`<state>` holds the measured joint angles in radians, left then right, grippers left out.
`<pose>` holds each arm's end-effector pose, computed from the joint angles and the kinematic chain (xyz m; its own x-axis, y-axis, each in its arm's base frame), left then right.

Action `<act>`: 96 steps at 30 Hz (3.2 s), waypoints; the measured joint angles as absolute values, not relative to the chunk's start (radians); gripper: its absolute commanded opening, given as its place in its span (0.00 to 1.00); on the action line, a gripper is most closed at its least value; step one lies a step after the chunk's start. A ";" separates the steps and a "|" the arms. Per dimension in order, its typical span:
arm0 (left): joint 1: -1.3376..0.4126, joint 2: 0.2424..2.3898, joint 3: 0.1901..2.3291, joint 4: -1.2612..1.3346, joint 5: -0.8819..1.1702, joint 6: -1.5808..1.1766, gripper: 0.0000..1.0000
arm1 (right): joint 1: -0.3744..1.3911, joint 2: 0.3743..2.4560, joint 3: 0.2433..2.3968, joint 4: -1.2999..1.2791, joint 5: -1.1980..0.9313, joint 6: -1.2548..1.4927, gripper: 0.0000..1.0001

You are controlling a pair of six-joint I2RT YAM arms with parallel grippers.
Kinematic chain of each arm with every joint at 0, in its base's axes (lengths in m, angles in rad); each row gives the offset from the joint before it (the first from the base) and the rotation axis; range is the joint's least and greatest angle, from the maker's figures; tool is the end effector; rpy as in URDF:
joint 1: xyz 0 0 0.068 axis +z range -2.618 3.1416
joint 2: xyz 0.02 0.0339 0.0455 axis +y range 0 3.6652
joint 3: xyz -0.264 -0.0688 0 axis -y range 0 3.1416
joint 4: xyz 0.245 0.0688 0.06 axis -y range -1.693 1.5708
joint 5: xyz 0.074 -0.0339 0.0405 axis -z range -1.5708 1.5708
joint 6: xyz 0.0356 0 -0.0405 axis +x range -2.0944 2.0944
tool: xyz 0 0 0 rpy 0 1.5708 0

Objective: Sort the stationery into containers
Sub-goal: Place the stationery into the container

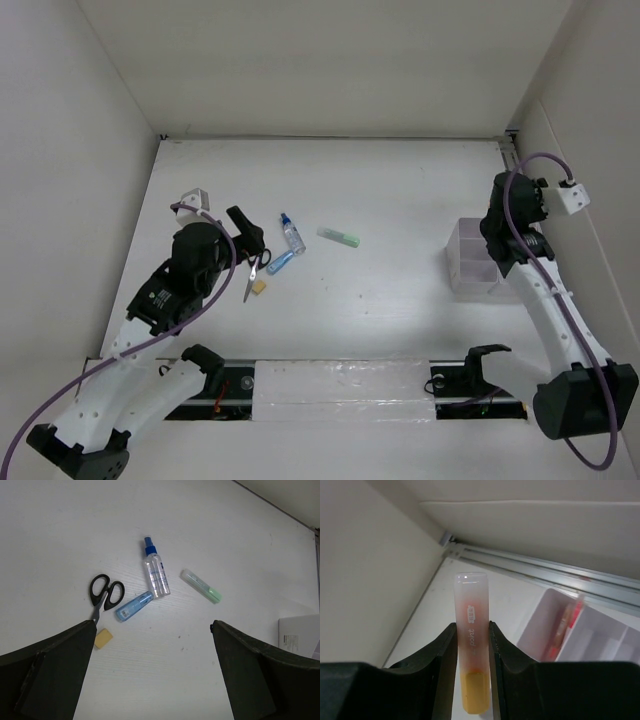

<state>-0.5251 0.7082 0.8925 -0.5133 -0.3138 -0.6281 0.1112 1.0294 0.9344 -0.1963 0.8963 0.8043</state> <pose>0.1365 -0.0664 0.3543 -0.3579 -0.4386 -0.8243 0.0170 0.8796 -0.4754 0.2274 -0.0026 0.3486 0.2877 0.4848 -0.8260 0.6732 0.5110 0.5344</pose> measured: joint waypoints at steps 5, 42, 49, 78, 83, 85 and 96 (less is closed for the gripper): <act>-0.525 0.702 0.892 -0.513 -0.313 -0.624 1.00 | 0.082 1.103 0.941 -0.293 0.996 0.879 0.00; -0.525 0.706 0.892 -0.506 -0.290 -0.610 1.00 | -0.080 1.298 0.971 -0.708 1.174 1.264 0.00; -0.525 0.698 0.892 -0.506 -0.291 -0.610 1.00 | -0.097 1.403 0.974 -0.749 1.175 1.318 0.00; -0.525 0.694 0.892 -0.506 -0.288 -0.610 1.00 | -0.098 1.441 0.996 -0.740 1.166 1.330 0.03; -0.525 0.679 0.892 -0.506 -0.287 -0.610 1.00 | -0.097 1.441 0.995 -0.705 1.154 1.297 0.12; -0.525 0.677 0.892 -0.506 -0.287 -0.608 1.00 | -0.096 1.441 0.995 -0.694 1.150 1.288 0.18; -0.525 0.677 0.892 -0.506 -0.287 -0.602 1.00 | -0.049 1.440 0.984 -0.688 1.145 1.279 0.33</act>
<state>-0.5251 0.6765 0.8925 -0.5056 -0.2874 -0.6018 -0.0494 1.4403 0.9840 -0.6876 1.1450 1.2793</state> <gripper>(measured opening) 0.997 0.324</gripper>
